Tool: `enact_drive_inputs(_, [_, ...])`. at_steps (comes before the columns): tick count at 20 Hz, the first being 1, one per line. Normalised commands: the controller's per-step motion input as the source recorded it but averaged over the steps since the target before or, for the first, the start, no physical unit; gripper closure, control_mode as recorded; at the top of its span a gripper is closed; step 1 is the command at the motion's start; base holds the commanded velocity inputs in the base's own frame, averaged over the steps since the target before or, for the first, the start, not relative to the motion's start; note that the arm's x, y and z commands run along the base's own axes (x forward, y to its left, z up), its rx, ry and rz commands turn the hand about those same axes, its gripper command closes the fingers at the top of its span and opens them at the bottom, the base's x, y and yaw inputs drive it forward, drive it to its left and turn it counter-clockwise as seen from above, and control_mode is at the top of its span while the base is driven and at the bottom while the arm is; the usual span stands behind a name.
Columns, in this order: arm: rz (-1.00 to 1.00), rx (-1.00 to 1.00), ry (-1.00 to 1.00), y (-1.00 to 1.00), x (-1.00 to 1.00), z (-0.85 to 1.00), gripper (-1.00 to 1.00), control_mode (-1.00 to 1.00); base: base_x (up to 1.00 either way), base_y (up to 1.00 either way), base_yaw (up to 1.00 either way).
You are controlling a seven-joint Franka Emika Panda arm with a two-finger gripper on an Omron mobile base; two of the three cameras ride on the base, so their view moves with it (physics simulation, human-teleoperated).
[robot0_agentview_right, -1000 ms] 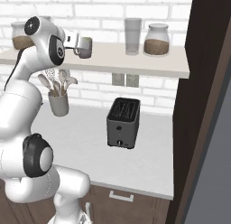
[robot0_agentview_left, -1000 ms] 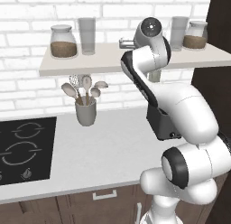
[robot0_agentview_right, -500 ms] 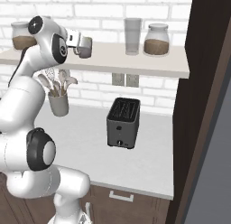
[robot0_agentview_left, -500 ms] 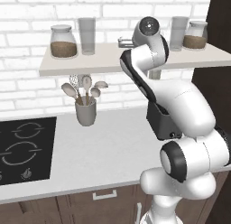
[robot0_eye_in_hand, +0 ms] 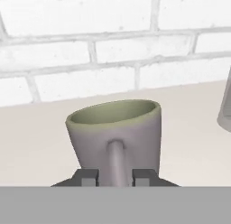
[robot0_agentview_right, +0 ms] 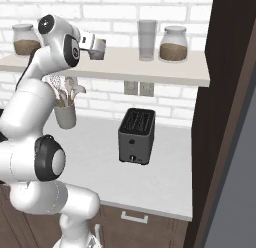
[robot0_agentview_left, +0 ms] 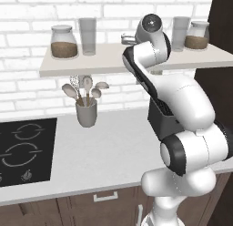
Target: Gather all objects into one cabinet and sort the glasses and bowls to opposite sides.
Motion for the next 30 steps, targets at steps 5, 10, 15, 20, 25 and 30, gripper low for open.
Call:
enact_drive_inputs(5, [-0.05, 0.07, 0.00, -0.26, 0.18, -0.07, 1.00, -1.00, 0.00, 0.00, 0.00])
enact_drive_inputs(10, [-0.03, 0.08, 0.00, -0.24, 0.12, -0.09, 1.00, -1.00, 0.00, 0.00, 0.00])
enact_drive_inputs(15, [0.00, 0.03, -0.03, -0.01, -0.16, 0.00, 1.00, -1.00, 0.00, 0.00, 0.00])
enact_drive_inputs(20, [0.00, 0.02, -0.03, 0.05, -0.94, 0.03, 1.00, -1.00, 0.00, 0.00, 0.00])
enact_drive_inputs(25, [0.02, 0.00, -0.08, 0.16, -1.00, 0.06, 1.00, -1.00, 0.00, 0.00, 0.00])
enact_drive_inputs(30, [0.05, 0.00, -0.04, 0.10, -1.00, 0.17, 1.00, -1.00, 0.00, 0.00, 0.00])
